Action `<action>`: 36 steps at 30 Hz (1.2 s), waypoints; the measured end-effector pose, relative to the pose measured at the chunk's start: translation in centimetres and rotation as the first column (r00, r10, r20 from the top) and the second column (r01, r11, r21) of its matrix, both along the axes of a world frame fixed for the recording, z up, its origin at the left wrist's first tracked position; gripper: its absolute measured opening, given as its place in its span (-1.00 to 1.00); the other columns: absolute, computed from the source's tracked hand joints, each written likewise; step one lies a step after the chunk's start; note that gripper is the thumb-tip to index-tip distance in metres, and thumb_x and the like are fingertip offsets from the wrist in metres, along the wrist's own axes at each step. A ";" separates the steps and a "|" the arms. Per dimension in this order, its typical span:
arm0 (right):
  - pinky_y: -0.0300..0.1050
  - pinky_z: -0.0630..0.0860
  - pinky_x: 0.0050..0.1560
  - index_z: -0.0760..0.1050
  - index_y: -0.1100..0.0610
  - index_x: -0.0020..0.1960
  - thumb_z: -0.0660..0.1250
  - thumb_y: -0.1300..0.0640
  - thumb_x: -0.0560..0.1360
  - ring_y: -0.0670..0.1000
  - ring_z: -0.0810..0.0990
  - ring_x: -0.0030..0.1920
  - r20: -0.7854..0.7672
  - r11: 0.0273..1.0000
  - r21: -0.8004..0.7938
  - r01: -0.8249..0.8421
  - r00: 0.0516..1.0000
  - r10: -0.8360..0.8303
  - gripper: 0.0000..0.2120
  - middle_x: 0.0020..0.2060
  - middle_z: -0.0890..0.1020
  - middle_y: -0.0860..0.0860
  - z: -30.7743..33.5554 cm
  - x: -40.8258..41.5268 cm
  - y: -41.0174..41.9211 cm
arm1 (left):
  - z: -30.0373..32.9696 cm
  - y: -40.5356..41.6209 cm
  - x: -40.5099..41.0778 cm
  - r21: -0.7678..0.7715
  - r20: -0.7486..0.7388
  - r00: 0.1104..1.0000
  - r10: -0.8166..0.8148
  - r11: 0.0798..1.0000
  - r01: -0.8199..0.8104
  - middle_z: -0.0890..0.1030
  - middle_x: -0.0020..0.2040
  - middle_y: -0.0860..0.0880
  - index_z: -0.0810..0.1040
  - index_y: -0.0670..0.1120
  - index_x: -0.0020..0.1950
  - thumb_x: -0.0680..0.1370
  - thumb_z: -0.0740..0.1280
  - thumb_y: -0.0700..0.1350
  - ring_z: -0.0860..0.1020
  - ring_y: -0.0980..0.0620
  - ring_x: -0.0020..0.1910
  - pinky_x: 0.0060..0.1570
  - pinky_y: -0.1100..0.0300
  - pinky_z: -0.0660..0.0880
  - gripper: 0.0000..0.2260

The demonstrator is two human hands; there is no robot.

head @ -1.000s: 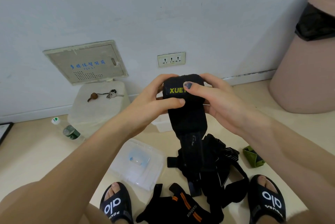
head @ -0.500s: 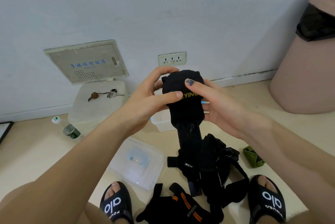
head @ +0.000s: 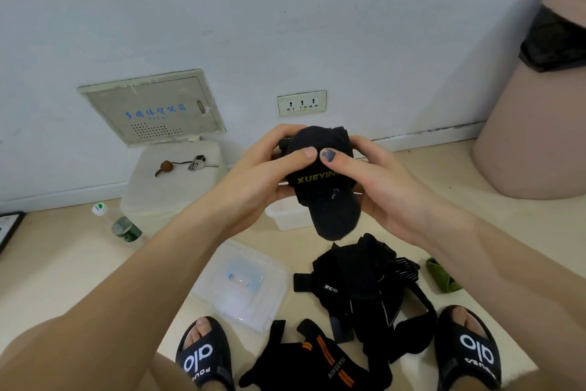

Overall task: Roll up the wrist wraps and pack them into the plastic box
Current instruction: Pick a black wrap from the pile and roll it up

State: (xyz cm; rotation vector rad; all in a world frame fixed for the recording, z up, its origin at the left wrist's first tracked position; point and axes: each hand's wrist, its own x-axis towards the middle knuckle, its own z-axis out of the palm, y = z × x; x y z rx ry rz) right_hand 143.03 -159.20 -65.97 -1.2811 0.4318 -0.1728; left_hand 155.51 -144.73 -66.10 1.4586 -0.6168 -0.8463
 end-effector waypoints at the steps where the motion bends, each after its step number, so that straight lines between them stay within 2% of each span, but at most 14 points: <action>1: -0.12 0.65 -0.10 0.54 0.05 0.34 0.43 0.08 0.57 0.09 0.75 0.03 -0.017 1.000 0.028 -0.010 1.000 0.011 -0.66 0.08 0.74 0.11 0.1 -0.1 0.0 | 0.0 0.0 0.0 -0.012 0.015 1.000 0.003 1.000 -0.003 0.61 0.25 -0.18 0.57 -0.02 0.31 0.63 0.37 -0.15 0.66 -0.13 0.18 0.11 0.04 0.63 -0.75; 4: -0.08 0.66 -0.12 0.47 0.07 0.39 0.44 0.18 0.56 0.09 0.76 0.00 -0.091 0.995 0.091 -0.047 0.994 0.055 -0.58 0.08 0.74 0.12 -0.1 -0.4 0.2 | -0.3 0.0 0.4 -0.022 0.083 0.995 0.049 0.999 -0.048 0.61 0.19 -0.12 0.59 -0.02 0.29 0.59 0.43 -0.19 0.66 -0.09 0.14 0.11 0.04 0.63 -0.72; 7: -0.09 0.67 -0.20 0.32 0.15 0.50 0.37 0.34 0.59 0.12 0.74 -0.21 -0.126 0.998 0.056 -0.034 0.991 0.040 -0.48 -0.14 0.75 0.15 -0.7 -0.8 0.8 | -0.6 0.1 1.0 -0.022 0.201 0.969 0.143 0.990 -0.141 0.63 0.14 -0.03 0.60 0.02 0.24 0.57 0.46 -0.22 0.67 -0.06 0.06 0.16 -0.04 0.64 -0.72; 11: -0.13 0.62 -0.30 0.22 -0.04 0.55 0.34 0.35 0.61 0.11 0.68 -0.37 -0.085 0.995 -0.081 0.052 0.995 -0.059 -0.37 -0.28 0.71 0.13 -0.7 -0.8 1.1 | -1.0 -0.1 1.0 -0.007 0.317 0.934 0.166 0.985 -0.172 0.63 0.12 -0.01 0.59 0.02 0.24 0.56 0.47 -0.21 0.67 -0.12 0.06 0.11 0.03 0.65 -0.71; 13: -0.11 0.61 -0.34 0.29 -0.08 0.47 0.33 0.36 0.62 0.10 0.66 -0.40 -0.051 0.991 -0.106 0.080 0.995 -0.085 -0.44 -0.35 0.69 0.09 -0.7 -0.7 1.3 | -1.4 -0.4 1.0 0.028 0.386 0.912 0.142 0.986 -0.166 0.62 0.13 -0.03 0.57 -0.01 0.26 0.57 0.47 -0.21 0.66 -0.13 0.06 0.08 0.06 0.64 -0.71; 17: -0.17 0.58 -0.38 0.53 0.20 0.15 0.32 0.36 0.62 0.06 0.63 -0.44 0.000 0.982 -0.103 0.159 0.987 -0.160 -0.85 -0.36 0.64 0.15 -0.5 -0.5 0.9 | -2.0 -0.7 1.1 0.057 0.416 0.902 0.113 0.987 -0.150 0.63 0.11 -0.06 0.57 -0.03 0.25 0.57 0.47 -0.18 0.67 -0.15 0.05 0.14 -0.06 0.63 -0.73; 19: -0.21 0.58 -0.36 0.59 0.29 0.05 0.33 0.35 0.62 0.04 0.63 -0.42 0.018 0.984 -0.068 0.163 0.987 -0.162 -0.93 -0.34 0.64 0.17 -0.3 -0.4 0.6 | -2.2 -0.9 0.9 0.061 0.403 0.910 0.096 0.990 -0.131 0.63 0.11 -0.08 0.57 -0.04 0.25 0.58 0.46 -0.20 0.68 -0.15 0.07 0.18 -0.07 0.62 -0.74; 22: -0.20 0.62 -0.29 0.60 0.35 0.05 0.32 0.40 0.60 0.07 0.70 -0.33 0.020 0.991 -0.016 0.133 0.991 -0.133 -0.90 -0.23 0.69 0.27 -0.3 -0.3 0.2 | -2.5 -1.0 0.5 0.090 0.369 0.928 0.052 0.992 -0.092 0.64 0.13 -0.12 0.59 -0.02 0.24 0.59 0.43 -0.23 0.67 -0.14 0.09 0.20 -0.05 0.61 -0.75; 25: -0.12 0.67 -0.08 0.60 0.34 0.13 0.32 0.48 0.44 0.18 0.76 -0.07 0.026 1.000 -0.008 0.003 1.000 -0.003 -0.72 -0.07 0.73 0.32 -0.1 -0.7 -0.8 | -2.5 -0.8 0.4 0.116 0.278 0.960 0.024 0.991 -0.059 0.63 0.16 -0.11 0.63 0.00 0.22 0.60 0.40 -0.25 0.65 -0.15 0.17 0.19 -0.04 0.63 -0.76; 27: -0.09 0.67 0.01 0.60 0.29 0.17 0.32 0.49 0.38 0.18 0.76 0.00 0.034 0.991 -0.102 -0.091 0.995 0.095 -0.62 -0.04 0.74 0.24 0.0 -1.0 -1.2 | -2.2 -0.6 0.4 0.118 0.158 0.987 0.010 0.993 -0.028 0.64 0.16 -0.17 0.64 -0.04 0.23 0.61 0.39 -0.23 0.66 -0.17 0.15 0.16 -0.04 0.64 -0.79; 29: -0.08 0.68 -0.02 0.60 0.29 0.15 0.35 0.48 0.50 0.14 0.76 -0.06 0.033 0.968 -0.223 -0.114 0.992 0.125 -0.74 -0.08 0.76 0.20 0.0 -1.1 -1.3 | -2.0 -0.4 0.3 0.128 0.074 0.997 -0.018 0.992 0.008 0.65 0.16 -0.22 0.63 -0.07 0.25 0.62 0.38 -0.20 0.68 -0.12 0.07 0.16 -0.02 0.64 -0.79; 31: -0.08 0.69 -0.17 0.62 0.32 0.07 0.34 0.33 0.62 0.12 0.74 -0.23 0.032 0.945 -0.312 -0.093 0.994 0.108 -0.90 -0.20 0.75 0.19 0.0 -1.0 -1.4 | -2.1 -0.5 0.0 0.147 0.034 0.997 -0.064 0.987 0.058 0.67 0.11 -0.20 0.63 -0.07 0.27 0.63 0.36 -0.19 0.69 -0.07 0.04 0.13 0.02 0.65 -0.78; 33: -0.10 0.60 -0.36 0.65 0.28 -0.03 0.32 0.22 0.65 0.09 0.66 -0.40 0.025 0.883 -0.468 -0.034 0.998 0.052 -0.82 -0.33 0.71 0.15 -0.2 -1.0 -1.6 | -2.3 -0.6 -0.5 0.169 -0.008 0.994 -0.111 0.979 0.111 0.67 0.09 -0.14 0.62 -0.06 0.30 0.64 0.34 -0.18 0.69 -0.07 0.07 0.09 0.07 0.64 -0.76; 36: -0.11 0.40 -0.39 0.64 0.16 -0.15 0.36 0.13 0.63 0.02 0.47 -0.48 0.058 0.742 -0.668 0.055 0.998 -0.022 -0.79 -0.48 0.56 0.12 -0.8 -0.9 -1.7 | -2.4 -0.8 -1.2 0.159 -0.089 0.985 -0.146 0.974 0.159 0.67 0.15 -0.12 0.62 -0.06 0.29 0.65 0.33 -0.18 0.69 -0.04 0.12 0.05 0.12 0.63 -0.77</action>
